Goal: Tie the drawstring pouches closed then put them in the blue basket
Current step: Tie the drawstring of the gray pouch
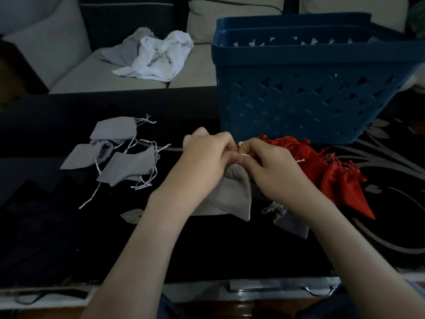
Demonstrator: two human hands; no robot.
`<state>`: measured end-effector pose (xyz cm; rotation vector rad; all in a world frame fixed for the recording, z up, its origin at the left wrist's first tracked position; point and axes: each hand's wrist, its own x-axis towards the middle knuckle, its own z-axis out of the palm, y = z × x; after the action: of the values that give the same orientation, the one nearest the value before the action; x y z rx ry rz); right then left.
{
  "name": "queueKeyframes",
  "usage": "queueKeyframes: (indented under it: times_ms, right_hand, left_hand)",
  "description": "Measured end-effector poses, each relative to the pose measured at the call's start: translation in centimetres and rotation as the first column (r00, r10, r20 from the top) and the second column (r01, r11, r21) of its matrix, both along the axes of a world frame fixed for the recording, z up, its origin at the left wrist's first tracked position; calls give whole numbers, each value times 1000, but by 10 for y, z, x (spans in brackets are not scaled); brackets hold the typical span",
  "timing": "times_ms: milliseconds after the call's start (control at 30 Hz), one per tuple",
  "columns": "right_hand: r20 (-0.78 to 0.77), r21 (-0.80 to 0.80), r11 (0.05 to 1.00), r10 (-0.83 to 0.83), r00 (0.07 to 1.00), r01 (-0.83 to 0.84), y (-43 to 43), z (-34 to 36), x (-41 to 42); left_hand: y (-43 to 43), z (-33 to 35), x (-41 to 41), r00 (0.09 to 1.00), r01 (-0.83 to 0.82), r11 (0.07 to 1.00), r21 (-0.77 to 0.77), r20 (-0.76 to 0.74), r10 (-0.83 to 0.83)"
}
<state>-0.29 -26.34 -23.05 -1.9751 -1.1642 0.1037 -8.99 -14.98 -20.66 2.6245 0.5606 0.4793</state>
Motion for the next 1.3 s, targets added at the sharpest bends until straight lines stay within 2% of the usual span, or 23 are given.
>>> queueKeyframes:
  times_ms: [133,200,267,400,433,500,567,667,767,867,1000,1133,1300]
  right_hand:
    - [-7,-2,999,-34,999,34,3,-5,6]
    - [-19,5,998,-61,998,61,3,-3,8]
    - [-60,8,996,-86,995,86,1,2,8]
    - [-257,75,990,-100,961,123,-8,8,11]
    - [-369,120,986,-68,927,120,-10,10,11]
    - [-604,239,964,55,795,115,-15,14,12]
    - [-701,277,955,127,702,104,-20,16,14]
    - [-690,210,977,125,713,31,-24,17,16]
    - [-588,184,982,88,804,27,-27,17,15]
    - [-481,233,970,55,875,68,-31,16,13]
    - [-548,283,953,67,834,109,-33,18,14]
    - [-642,261,961,100,760,93,-34,21,16]
    - [-646,284,955,124,754,86,-33,20,14]
  left_hand:
    - [-8,0,6,999,14,969,248,-44,-3]
    - [-11,-2,8,994,28,905,425,81,-69]
    - [-16,0,8,987,21,871,491,128,-96]
    - [-20,-12,13,962,44,862,506,211,-173]
    - [-20,-14,13,953,37,859,511,241,-185]
    - [-20,-16,13,931,29,852,522,296,-213]
    - [-21,-15,14,900,48,849,526,347,-265]
    - [-24,-15,15,870,46,858,512,401,-286]
    - [-24,-17,15,866,43,866,497,413,-281]
    - [-23,-17,16,855,76,895,439,433,-285]
    - [-26,-14,14,849,122,933,338,451,-274]
    - [-28,-14,12,845,143,935,324,453,-286]
    - [-24,-14,9,843,130,940,316,463,-273]
